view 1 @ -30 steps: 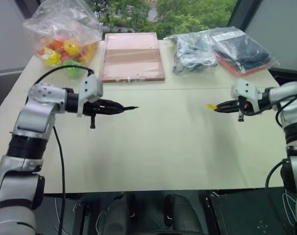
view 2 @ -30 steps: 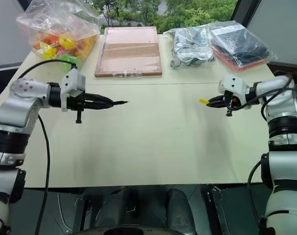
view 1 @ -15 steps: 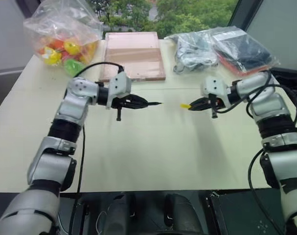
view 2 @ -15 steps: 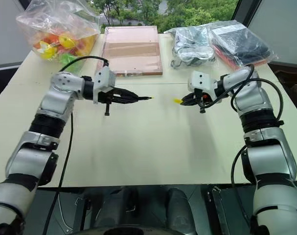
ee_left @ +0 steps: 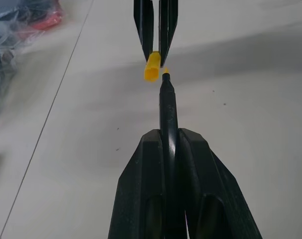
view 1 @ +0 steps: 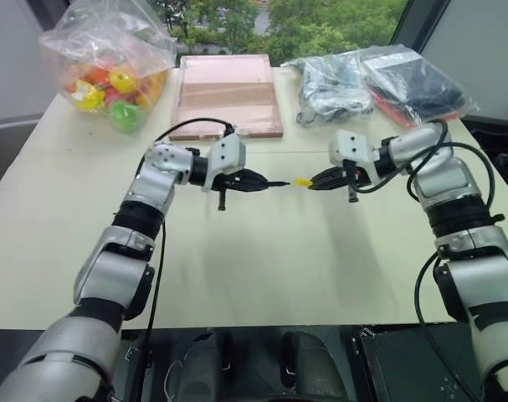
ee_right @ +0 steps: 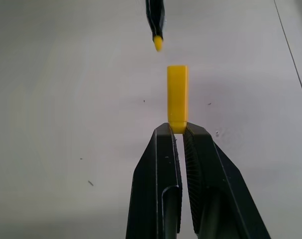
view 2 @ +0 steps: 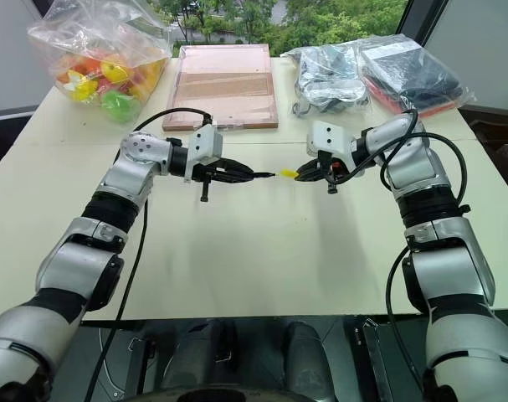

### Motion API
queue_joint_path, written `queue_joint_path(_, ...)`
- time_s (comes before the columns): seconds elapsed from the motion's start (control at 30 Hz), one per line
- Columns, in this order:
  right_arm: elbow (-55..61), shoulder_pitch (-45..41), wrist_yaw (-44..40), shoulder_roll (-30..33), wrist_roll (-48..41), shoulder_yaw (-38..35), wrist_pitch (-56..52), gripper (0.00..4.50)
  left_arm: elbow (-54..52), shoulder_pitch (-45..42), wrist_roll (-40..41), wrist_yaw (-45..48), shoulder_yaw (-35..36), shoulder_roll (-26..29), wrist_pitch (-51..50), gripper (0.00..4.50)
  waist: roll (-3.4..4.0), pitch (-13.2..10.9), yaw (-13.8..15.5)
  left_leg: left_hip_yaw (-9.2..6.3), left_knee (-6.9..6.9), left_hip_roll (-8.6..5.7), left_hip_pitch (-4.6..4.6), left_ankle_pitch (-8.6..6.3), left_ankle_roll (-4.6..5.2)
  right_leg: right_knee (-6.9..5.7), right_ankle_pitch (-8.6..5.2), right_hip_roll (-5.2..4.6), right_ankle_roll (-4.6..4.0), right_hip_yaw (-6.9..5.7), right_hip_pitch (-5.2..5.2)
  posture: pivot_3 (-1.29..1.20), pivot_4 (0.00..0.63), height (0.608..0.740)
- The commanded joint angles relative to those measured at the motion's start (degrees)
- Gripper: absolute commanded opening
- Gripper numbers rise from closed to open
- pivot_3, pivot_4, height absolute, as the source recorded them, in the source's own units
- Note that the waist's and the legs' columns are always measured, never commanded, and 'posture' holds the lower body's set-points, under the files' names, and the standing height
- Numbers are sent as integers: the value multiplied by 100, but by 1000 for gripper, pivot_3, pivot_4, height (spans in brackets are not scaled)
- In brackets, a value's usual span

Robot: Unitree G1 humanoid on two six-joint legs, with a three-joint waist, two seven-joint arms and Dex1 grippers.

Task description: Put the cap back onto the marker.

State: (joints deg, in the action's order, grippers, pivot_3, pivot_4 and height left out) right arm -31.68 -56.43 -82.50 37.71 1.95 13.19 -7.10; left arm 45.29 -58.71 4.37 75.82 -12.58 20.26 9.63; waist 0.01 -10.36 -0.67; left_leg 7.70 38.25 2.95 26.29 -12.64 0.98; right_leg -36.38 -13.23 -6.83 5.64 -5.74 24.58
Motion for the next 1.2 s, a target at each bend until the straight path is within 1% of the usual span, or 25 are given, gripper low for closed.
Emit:
queue_joint_path(0.03,370,-105,8,28,-152,-108,-98,45,153,-232,-35,-60,78,-79,231,0,0,0,0,0,0,0,0,0,0,0,0,0,0,0,0,0,150,740)
queue_joint_path(0.37,683,77,11,135,-211,-99,-232,45,536,-420,-79,-86,157,-106,451,0,0,0,-1,-1,0,0,2,0,1,-1,0,0,0,0,3,0,150,740)
queue_joint_path(0.73,406,41,145,83,-148,-61,-81,45,72,-169,20,206,209,248,209,0,0,0,0,-1,0,0,4,0,1,-2,0,0,0,0,5,0,150,740)
queue_joint_path(0.97,331,-2,161,35,-148,-46,-27,45,-110,-93,53,140,214,225,86,0,0,0,-3,-1,0,0,5,0,1,-2,0,0,0,0,6,0,150,740)
queue_joint_path(1.2,367,4,149,32,-154,-49,-23,45,5,-179,32,63,203,128,125,0,0,0,-4,-1,0,0,5,0,0,-2,0,0,0,0,6,0,150,740)
